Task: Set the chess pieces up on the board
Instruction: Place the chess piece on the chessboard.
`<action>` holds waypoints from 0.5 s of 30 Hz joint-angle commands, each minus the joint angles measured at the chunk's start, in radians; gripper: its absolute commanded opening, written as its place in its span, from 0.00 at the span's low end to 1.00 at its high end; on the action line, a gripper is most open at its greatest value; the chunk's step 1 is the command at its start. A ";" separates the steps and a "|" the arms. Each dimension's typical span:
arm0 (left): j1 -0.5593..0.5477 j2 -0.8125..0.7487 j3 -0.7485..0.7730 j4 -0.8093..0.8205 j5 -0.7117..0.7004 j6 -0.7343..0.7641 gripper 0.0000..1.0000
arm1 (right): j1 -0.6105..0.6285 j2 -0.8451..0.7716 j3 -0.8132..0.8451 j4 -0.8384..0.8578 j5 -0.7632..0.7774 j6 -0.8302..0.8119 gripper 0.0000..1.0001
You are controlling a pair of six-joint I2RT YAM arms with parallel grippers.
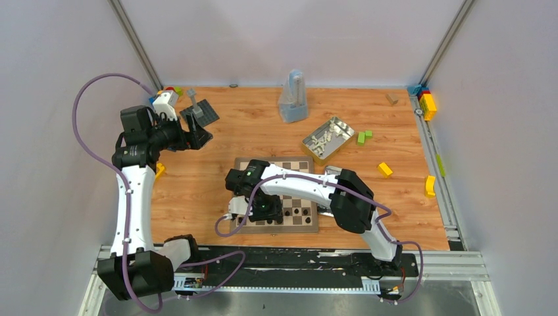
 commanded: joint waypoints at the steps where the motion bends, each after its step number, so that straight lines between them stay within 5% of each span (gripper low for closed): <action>1: 0.013 -0.029 -0.003 0.028 0.021 -0.003 1.00 | 0.010 0.008 0.039 0.016 0.017 -0.012 0.12; 15: 0.015 -0.028 -0.005 0.029 0.021 -0.002 1.00 | 0.011 0.000 0.040 0.020 0.014 -0.006 0.23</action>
